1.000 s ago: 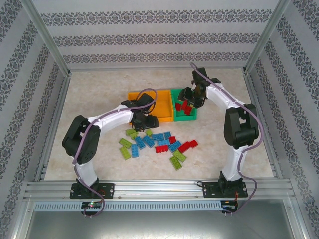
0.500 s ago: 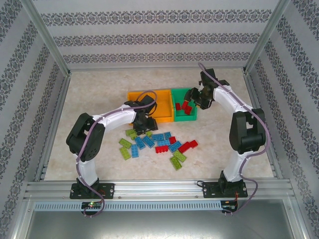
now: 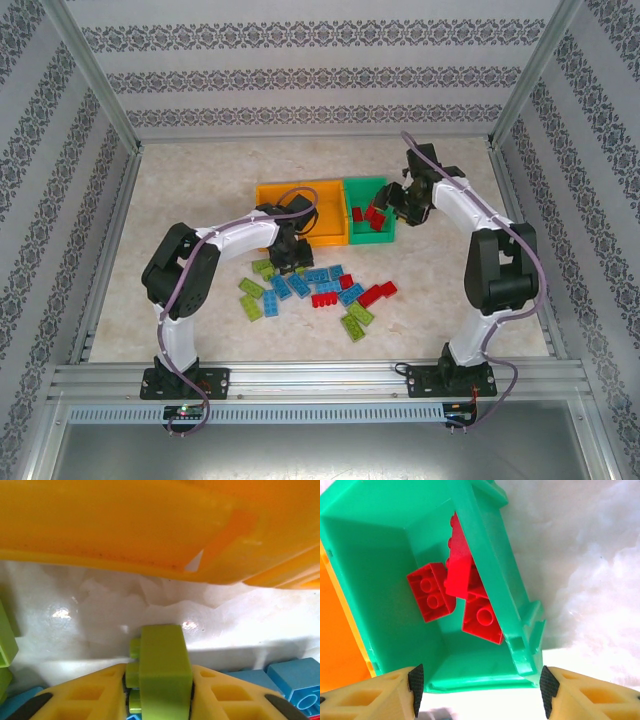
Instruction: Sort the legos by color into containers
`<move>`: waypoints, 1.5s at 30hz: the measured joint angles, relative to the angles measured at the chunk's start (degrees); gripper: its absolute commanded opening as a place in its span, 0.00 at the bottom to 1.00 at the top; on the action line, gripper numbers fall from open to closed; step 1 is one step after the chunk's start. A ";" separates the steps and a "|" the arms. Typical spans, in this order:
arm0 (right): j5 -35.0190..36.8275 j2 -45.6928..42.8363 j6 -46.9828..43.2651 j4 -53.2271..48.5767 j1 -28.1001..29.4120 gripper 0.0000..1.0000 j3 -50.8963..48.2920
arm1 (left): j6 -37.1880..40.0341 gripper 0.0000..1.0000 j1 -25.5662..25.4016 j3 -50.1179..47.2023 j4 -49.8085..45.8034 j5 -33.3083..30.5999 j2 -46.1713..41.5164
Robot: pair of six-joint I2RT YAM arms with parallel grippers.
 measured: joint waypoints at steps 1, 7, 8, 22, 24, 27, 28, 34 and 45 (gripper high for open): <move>0.00 -0.50 -0.04 -0.02 0.00 0.66 -0.59 | 0.00 0.30 0.00 0.17 -0.02 -0.15 0.00; 0.22 -4.15 -1.31 -0.07 0.17 0.67 -4.02 | 0.33 0.25 0.00 1.16 -0.20 -1.40 0.00; 0.28 -4.61 -1.55 -0.09 0.31 0.67 -4.31 | 0.44 0.25 0.00 1.36 -0.26 -1.57 0.00; 3.30 -19.47 -5.90 -1.88 11.58 0.67 -16.76 | 6.49 0.27 0.90 11.08 -8.02 -8.09 -6.88; 4.17 -22.34 -6.05 -2.56 13.18 0.67 -18.82 | 7.78 0.27 2.03 12.07 -8.52 -8.72 -8.09; 5.22 -25.70 -6.01 -3.63 16.50 0.67 -21.18 | 10.10 0.28 4.90 12.79 -9.18 -9.18 -8.70; 5.38 -26.53 -5.97 -3.76 17.94 0.67 -22.03 | 11.04 0.28 6.12 12.94 -9.38 -9.18 -8.61; 7.56 -27.45 -4.02 -5.27 27.87 0.68 -24.83 | 15.61 0.30 11.43 15.32 -9.79 -9.03 -4.98; 11.02 -24.24 2.27 -6.10 41.83 0.68 -27.71 | 19.89 0.41 12.63 17.66 -9.57 -6.99 2.23</move>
